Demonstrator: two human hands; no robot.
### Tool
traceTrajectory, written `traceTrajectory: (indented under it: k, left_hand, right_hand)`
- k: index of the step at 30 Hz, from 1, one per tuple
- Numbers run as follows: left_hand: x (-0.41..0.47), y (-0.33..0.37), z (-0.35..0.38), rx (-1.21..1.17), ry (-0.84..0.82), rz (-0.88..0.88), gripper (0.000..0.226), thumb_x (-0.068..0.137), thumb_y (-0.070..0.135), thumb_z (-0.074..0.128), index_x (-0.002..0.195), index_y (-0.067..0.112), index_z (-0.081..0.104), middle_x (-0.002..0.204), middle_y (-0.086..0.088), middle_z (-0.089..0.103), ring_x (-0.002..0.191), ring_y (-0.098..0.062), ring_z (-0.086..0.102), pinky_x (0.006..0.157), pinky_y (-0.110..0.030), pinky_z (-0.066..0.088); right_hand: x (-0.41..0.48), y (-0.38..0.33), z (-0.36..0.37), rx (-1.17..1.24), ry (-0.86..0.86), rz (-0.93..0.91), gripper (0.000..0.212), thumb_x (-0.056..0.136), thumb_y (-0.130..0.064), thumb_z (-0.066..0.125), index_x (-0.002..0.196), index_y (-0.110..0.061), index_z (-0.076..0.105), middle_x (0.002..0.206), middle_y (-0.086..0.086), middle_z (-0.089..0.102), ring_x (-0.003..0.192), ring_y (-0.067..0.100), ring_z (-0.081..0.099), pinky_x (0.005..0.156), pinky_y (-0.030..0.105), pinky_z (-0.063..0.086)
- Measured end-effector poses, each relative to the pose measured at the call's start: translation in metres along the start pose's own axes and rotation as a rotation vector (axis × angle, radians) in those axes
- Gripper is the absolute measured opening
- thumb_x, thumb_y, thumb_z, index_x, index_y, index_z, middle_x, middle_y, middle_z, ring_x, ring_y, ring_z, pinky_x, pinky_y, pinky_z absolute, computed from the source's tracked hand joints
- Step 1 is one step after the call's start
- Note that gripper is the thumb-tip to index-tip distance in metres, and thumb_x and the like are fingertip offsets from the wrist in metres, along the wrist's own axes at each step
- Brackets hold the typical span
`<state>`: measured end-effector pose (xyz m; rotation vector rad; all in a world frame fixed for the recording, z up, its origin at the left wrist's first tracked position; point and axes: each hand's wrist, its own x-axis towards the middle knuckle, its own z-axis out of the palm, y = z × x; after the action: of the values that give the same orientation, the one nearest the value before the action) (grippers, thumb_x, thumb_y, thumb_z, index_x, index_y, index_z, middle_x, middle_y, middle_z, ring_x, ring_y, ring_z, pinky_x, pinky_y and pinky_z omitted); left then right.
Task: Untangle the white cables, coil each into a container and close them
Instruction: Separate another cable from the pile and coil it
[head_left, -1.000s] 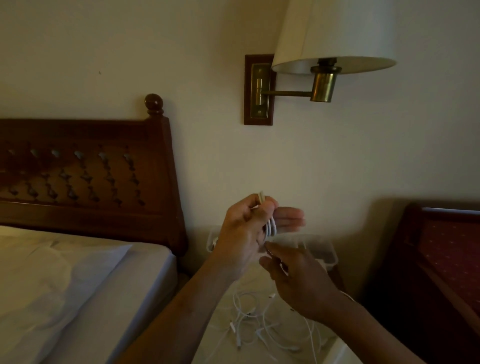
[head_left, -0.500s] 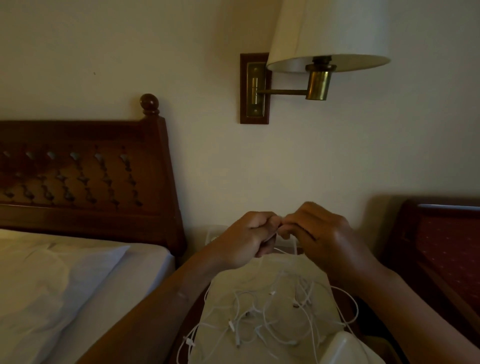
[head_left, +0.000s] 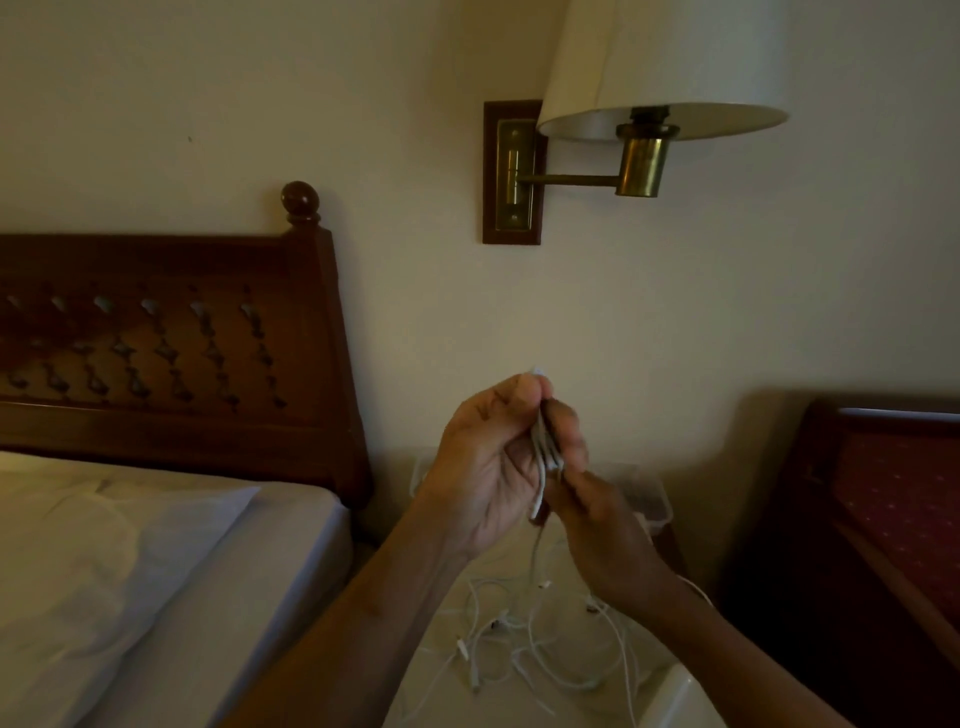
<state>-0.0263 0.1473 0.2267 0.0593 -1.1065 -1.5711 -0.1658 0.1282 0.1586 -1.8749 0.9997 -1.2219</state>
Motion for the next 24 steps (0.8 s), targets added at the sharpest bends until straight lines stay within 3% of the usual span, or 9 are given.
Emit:
traceTrajectory:
  k: [3, 6, 8, 10, 12, 15, 19, 21, 24]
  left_hand:
    - [0.009, -0.001, -0.002, 0.393, -0.014, 0.048, 0.019, 0.106, 0.015, 0.046, 0.103, -0.001, 0.054, 0.107, -0.027, 0.074, 0.096, -0.039, 0.075, 0.089, -0.046, 0.060]
    - [0.016, -0.002, -0.016, 0.900, 0.043, 0.117, 0.023, 0.112, 0.019, 0.041, 0.105, -0.001, 0.048, 0.117, -0.016, 0.076, 0.111, -0.026, 0.073, 0.097, -0.042, 0.058]
    - [0.019, -0.001, -0.029, 1.315, 0.049, 0.119, 0.022, 0.112, 0.024, 0.040, 0.104, 0.005, 0.047, 0.116, -0.003, 0.075, 0.110, -0.012, 0.071, 0.093, -0.037, 0.058]
    - [0.020, -0.001, -0.041, 1.639, -0.023, 0.000, 0.015, 0.110, 0.023, 0.044, 0.099, 0.014, 0.042, 0.101, 0.006, 0.071, 0.100, -0.013, 0.069, 0.078, -0.039, 0.057]
    - [0.019, -0.001, -0.051, 1.816, -0.107, -0.121, 0.022, 0.105, 0.019, 0.051, 0.092, 0.022, 0.034, 0.080, 0.014, 0.054, 0.086, -0.016, 0.063, 0.062, -0.034, 0.044]
    - [0.011, 0.003, -0.065, 1.703, -0.059, -0.257, 0.020, 0.106, 0.019, 0.052, 0.089, 0.021, 0.043, 0.080, 0.013, 0.050, 0.074, -0.007, 0.052, 0.069, -0.033, 0.040]
    - [-0.008, 0.005, -0.076, 1.446, -0.065, -0.613, 0.037, 0.109, 0.039, 0.047, 0.096, 0.007, 0.062, 0.071, 0.008, 0.052, 0.063, -0.010, 0.049, 0.066, -0.025, 0.041]
    - [-0.017, 0.001, -0.081, 1.330, -0.127, -0.644, 0.039, 0.109, 0.030, 0.052, 0.096, -0.007, 0.055, 0.063, 0.010, 0.044, 0.054, -0.007, 0.040, 0.057, -0.019, 0.036]
    - [-0.029, -0.007, -0.084, 1.072, -0.059, -0.581, 0.027, 0.111, 0.025, 0.048, 0.090, 0.007, 0.051, 0.063, 0.008, 0.034, 0.052, -0.009, 0.026, 0.050, -0.025, 0.024]
  right_hand:
    - [-0.002, -0.001, 0.001, -0.060, -0.088, -0.003, 0.033, 0.106, -0.008, 0.047, 0.079, -0.020, 0.060, 0.069, -0.004, 0.058, 0.064, 0.014, 0.056, 0.066, 0.046, 0.053]
    - [0.000, -0.005, -0.003, -0.189, -0.083, -0.065, 0.035, 0.105, -0.014, 0.053, 0.075, -0.031, 0.061, 0.067, -0.009, 0.060, 0.057, 0.007, 0.057, 0.056, 0.026, 0.052]
    - [0.004, -0.008, -0.008, -0.255, -0.047, -0.141, 0.034, 0.103, -0.007, 0.054, 0.074, -0.025, 0.062, 0.065, -0.008, 0.058, 0.059, 0.005, 0.056, 0.056, 0.015, 0.044]
    - [0.007, -0.010, -0.012, -0.307, -0.084, -0.186, 0.027, 0.101, -0.005, 0.056, 0.078, -0.019, 0.063, 0.066, -0.010, 0.057, 0.060, 0.006, 0.054, 0.055, 0.015, 0.040]
    - [0.009, -0.007, -0.016, -0.308, -0.100, -0.177, 0.018, 0.099, -0.009, 0.061, 0.084, -0.018, 0.065, 0.071, -0.013, 0.060, 0.062, 0.005, 0.055, 0.056, 0.015, 0.042]
    - [0.015, 0.005, -0.024, -0.355, -0.039, -0.174, 0.011, 0.098, -0.010, 0.065, 0.095, -0.019, 0.071, 0.085, -0.012, 0.068, 0.077, 0.004, 0.066, 0.065, 0.018, 0.052]
    - [0.016, 0.029, -0.028, -0.474, 0.011, -0.236, 0.008, 0.097, -0.019, 0.068, 0.089, -0.020, 0.068, 0.085, -0.012, 0.062, 0.079, 0.004, 0.056, 0.069, 0.011, 0.042]
    - [0.011, 0.043, -0.019, -0.546, 0.026, -0.315, 0.013, 0.098, -0.029, 0.063, 0.090, -0.019, 0.065, 0.085, -0.014, 0.055, 0.081, 0.009, 0.050, 0.070, 0.019, 0.040]
    - [-0.001, 0.072, 0.001, -0.526, 0.014, -0.252, 0.018, 0.103, -0.035, 0.046, 0.098, -0.022, 0.058, 0.088, -0.012, 0.052, 0.080, 0.011, 0.049, 0.065, 0.028, 0.042]
